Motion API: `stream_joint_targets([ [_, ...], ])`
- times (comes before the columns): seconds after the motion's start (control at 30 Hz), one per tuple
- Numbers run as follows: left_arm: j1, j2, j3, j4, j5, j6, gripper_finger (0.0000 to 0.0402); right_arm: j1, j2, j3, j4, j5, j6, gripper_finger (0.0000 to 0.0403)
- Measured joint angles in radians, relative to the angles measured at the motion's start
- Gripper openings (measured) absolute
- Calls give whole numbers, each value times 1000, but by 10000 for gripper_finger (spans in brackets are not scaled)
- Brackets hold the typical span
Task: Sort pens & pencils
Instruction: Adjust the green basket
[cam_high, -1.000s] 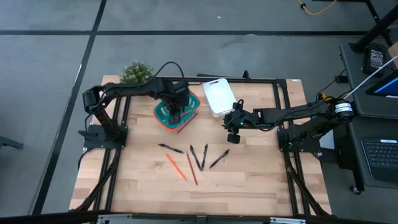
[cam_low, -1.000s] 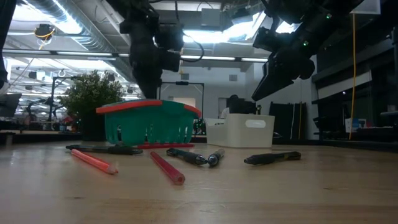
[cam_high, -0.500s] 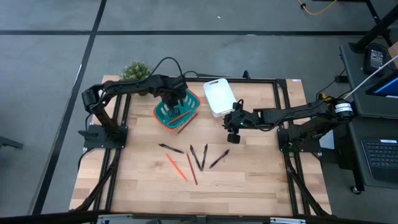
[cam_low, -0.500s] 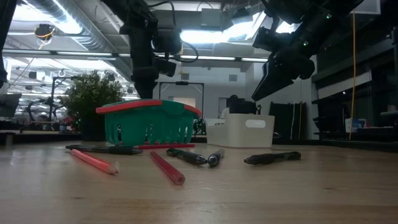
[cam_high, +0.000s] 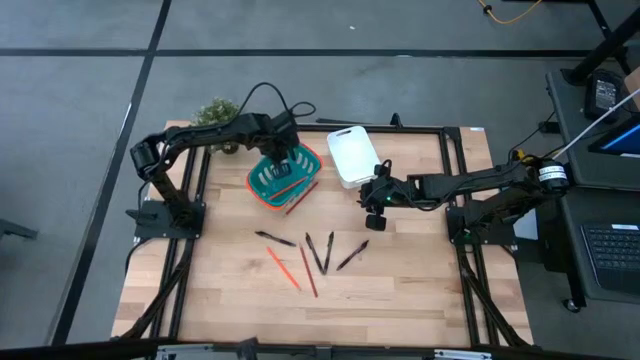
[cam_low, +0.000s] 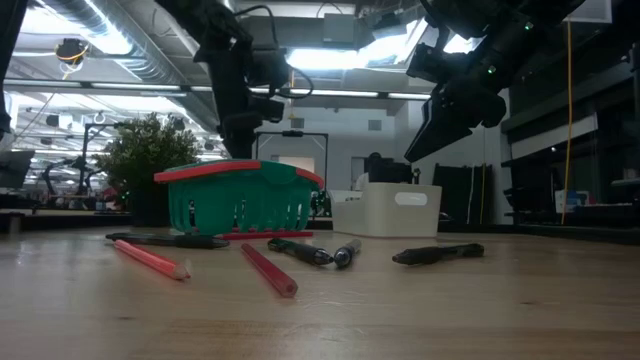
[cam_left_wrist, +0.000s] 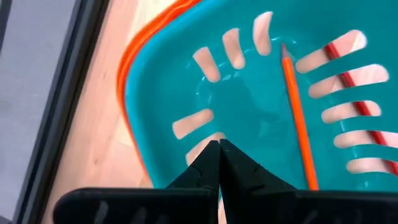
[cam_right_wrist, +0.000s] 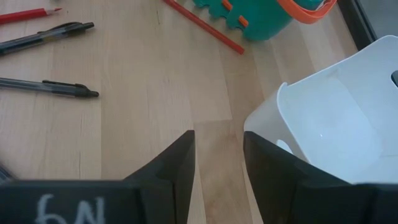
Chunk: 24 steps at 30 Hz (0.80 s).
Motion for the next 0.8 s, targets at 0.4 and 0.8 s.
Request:
stream_joint_targets([
  [0.4,47,109,1,73,-71,105,0,0,0,0,5,1,0,139],
  [0.8,78,112,1,217,-122,208,0,-4,0,0,10,9,-6,139],
])
